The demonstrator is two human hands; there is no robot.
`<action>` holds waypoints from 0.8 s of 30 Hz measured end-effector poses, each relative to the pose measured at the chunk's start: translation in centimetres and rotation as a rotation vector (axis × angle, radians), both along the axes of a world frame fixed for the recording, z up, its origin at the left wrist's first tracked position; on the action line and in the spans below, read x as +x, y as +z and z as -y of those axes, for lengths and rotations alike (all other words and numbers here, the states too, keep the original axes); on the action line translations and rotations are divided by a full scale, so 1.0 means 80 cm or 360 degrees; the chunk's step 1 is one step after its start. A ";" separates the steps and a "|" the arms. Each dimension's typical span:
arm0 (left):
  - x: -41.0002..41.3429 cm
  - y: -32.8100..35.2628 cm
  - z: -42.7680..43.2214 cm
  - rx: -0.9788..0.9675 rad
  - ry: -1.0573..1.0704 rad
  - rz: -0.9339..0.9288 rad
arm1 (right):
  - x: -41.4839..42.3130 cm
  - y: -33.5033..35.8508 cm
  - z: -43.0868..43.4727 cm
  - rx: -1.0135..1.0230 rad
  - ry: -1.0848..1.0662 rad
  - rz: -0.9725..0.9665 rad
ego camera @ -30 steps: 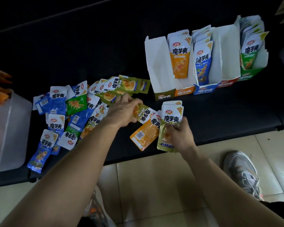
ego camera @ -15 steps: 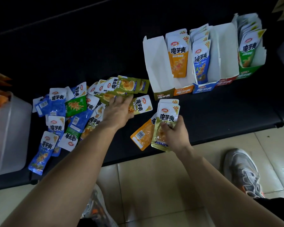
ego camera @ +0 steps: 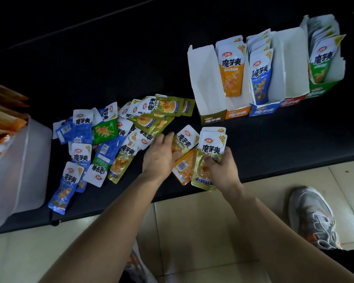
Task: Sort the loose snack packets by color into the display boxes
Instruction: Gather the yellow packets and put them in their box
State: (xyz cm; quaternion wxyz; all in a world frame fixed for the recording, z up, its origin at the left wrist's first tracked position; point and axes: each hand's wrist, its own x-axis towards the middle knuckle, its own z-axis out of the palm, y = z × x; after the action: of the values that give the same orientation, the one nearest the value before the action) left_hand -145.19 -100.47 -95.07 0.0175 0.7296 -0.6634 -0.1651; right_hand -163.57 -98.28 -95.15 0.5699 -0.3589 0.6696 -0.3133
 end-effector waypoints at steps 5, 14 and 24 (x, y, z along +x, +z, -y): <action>-0.002 -0.001 -0.016 0.0132 0.0382 -0.0103 | 0.000 0.002 0.001 -0.0017 0.0061 -0.0034; -0.013 0.007 -0.002 0.0371 0.0690 -0.0074 | 0.004 0.005 -0.005 -0.0011 0.0120 -0.0061; -0.003 0.055 -0.017 0.0160 0.0842 -0.1353 | 0.015 0.014 0.003 0.0063 0.0023 0.0149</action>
State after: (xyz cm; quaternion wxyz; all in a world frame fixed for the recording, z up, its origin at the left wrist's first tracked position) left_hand -145.42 -99.14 -90.67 0.2923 0.7410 -0.3812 -0.4692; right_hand -162.34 -98.49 -94.05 0.6098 -0.3373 0.6456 -0.3124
